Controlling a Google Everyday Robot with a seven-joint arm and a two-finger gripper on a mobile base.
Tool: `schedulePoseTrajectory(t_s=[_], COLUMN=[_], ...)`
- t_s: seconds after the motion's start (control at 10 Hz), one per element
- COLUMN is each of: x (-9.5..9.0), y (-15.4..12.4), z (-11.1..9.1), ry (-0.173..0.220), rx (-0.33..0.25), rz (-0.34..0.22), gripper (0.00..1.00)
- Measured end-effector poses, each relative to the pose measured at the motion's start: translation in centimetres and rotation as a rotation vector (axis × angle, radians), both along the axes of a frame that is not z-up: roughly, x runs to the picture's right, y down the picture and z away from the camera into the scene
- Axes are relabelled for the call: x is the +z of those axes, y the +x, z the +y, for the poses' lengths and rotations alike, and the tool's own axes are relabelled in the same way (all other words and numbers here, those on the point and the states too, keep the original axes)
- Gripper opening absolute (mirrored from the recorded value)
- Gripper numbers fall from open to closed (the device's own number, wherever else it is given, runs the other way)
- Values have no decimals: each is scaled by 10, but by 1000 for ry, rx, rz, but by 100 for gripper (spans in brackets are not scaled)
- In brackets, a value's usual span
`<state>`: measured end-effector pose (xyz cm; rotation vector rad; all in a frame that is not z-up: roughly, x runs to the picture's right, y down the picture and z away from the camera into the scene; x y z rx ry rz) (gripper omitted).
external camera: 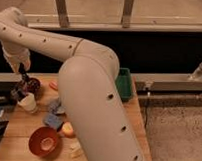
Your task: Place brush in paper cup
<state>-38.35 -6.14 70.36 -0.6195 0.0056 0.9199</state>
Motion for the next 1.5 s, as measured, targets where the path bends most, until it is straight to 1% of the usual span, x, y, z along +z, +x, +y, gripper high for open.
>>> schedulePoseTrajectory(t_s=[0.1, 0.5, 0.7, 1.0, 1.5], x=[10, 28, 33, 42, 53], y=[-5, -1, -2, -4, 2], z=[-1, 0, 2, 10, 24], ry=[-1, -9, -15, -31, -58], rx=[-11, -14, -11, -5, 12], rz=[5, 22, 21, 14, 26], gripper=[0, 0, 0, 0, 0])
